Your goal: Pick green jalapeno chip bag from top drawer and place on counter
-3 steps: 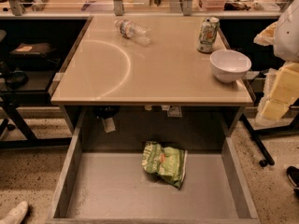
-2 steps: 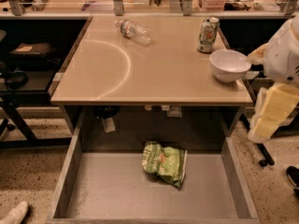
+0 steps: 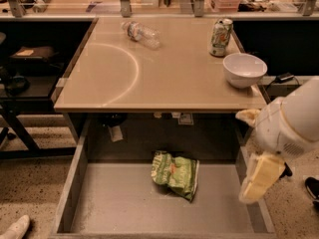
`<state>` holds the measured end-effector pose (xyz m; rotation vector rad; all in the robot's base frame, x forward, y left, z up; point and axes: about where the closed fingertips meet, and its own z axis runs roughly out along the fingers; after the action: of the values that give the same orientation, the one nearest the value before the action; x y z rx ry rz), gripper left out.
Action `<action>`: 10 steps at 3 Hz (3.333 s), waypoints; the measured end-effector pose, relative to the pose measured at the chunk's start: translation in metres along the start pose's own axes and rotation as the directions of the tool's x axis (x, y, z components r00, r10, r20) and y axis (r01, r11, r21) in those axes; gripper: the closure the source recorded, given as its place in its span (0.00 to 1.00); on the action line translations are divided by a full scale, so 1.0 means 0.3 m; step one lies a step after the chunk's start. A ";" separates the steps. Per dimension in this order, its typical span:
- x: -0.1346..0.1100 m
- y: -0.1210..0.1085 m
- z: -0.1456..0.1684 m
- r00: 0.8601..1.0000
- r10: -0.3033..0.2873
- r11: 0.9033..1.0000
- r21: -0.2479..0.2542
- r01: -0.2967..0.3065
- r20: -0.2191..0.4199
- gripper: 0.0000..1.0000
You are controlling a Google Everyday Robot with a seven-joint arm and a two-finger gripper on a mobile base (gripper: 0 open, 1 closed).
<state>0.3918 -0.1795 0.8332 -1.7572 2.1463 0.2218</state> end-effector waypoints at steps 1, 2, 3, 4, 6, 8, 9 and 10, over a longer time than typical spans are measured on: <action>0.028 0.064 0.127 0.996 -0.015 1.000 0.013 0.014 0.083 0.00; 0.033 0.104 0.214 0.988 -0.044 0.999 0.036 0.039 0.148 0.00; 0.015 0.116 0.286 0.980 -0.062 0.997 0.052 0.053 0.191 0.00; 0.015 0.116 0.286 0.980 -0.062 0.997 0.052 0.053 0.191 0.00; -0.045 0.053 0.455 0.961 -0.041 0.997 0.067 0.023 0.273 0.00; -0.112 -0.056 0.650 0.920 0.064 0.993 0.069 -0.098 0.386 0.00; -0.115 -0.058 0.766 0.914 0.112 0.991 0.020 -0.130 0.389 0.00; -0.123 -0.055 0.849 0.914 0.135 0.990 -0.010 -0.142 0.384 0.00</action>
Offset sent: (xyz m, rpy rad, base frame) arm -0.0291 0.0307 -0.0989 0.2078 -0.1283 0.0697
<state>0.4580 -0.0626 0.6130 -1.4097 1.9737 0.5355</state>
